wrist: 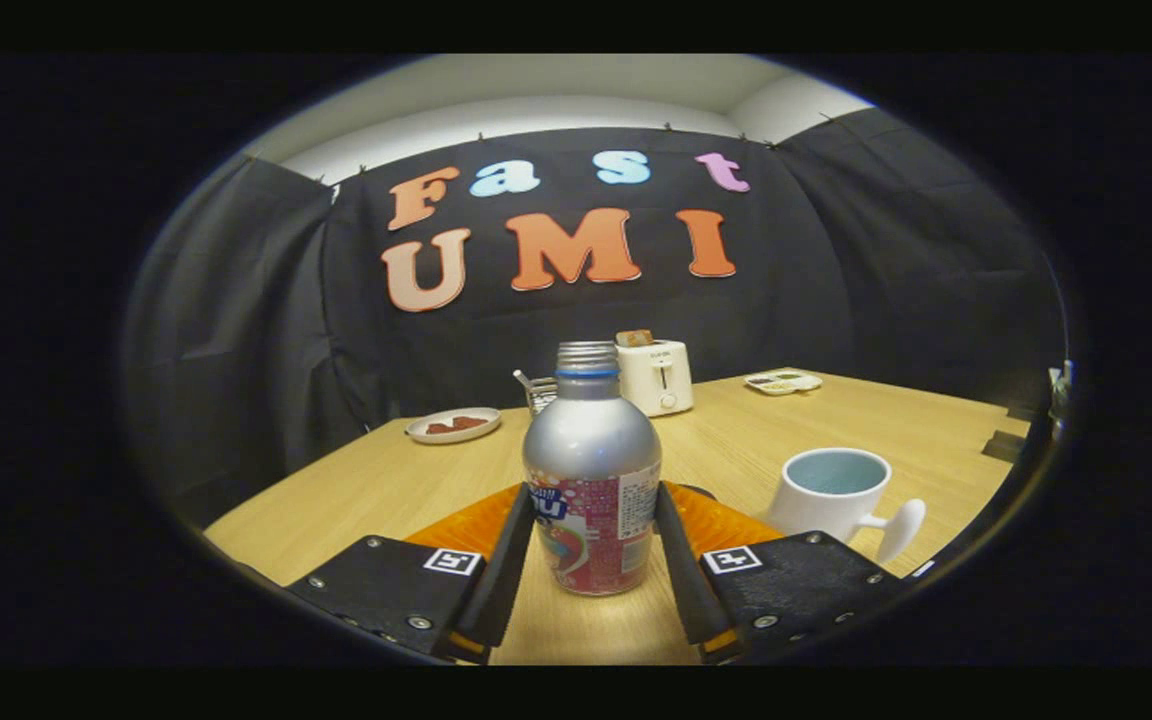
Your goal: Take the bottle from table, then pour the juice into the cup, finally place the bottle on the coaster
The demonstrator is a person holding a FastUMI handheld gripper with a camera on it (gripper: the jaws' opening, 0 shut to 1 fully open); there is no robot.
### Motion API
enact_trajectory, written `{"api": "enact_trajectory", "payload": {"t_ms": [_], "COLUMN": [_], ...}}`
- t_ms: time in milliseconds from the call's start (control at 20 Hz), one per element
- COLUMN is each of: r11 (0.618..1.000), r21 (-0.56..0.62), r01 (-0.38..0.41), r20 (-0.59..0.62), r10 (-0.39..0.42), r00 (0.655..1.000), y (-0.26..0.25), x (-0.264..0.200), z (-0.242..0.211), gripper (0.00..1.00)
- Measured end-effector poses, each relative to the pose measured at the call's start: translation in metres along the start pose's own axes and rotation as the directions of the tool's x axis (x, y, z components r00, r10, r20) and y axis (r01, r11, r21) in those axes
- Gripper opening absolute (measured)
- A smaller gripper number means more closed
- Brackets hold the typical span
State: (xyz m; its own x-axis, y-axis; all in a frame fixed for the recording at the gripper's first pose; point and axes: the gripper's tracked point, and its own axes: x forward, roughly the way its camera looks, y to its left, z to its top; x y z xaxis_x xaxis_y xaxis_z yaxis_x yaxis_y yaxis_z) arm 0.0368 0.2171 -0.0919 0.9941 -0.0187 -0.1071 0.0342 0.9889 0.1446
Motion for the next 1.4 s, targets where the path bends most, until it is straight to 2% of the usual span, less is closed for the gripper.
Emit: {"api": "enact_trajectory", "payload": {"t_ms": [250,500,800,1000,1200,1400], "r11": [0.973,0.897,0.758,0.648,0.528,0.440], "r21": [0.229,0.442,0.651,0.760,0.848,0.896], "r01": [0.003,0.009,0.034,0.041,0.044,0.066], "r20": [0.018,0.009,-0.004,0.007,0.011,-0.011], "r10": [-0.008,-0.014,-0.041,-0.071,-0.100,-0.126], "r00": [1.000,1.000,0.999,0.997,0.995,0.992], "y": [0.012,0.016,0.005,-0.010,-0.019,-0.026], "x": [-0.003,0.001,0.006,0.022,0.023,0.024], "z": [0.022,0.033,0.042,0.050,0.054,0.050], "gripper": [0.66,0.66,0.66,0.66,0.66,0.66]}}
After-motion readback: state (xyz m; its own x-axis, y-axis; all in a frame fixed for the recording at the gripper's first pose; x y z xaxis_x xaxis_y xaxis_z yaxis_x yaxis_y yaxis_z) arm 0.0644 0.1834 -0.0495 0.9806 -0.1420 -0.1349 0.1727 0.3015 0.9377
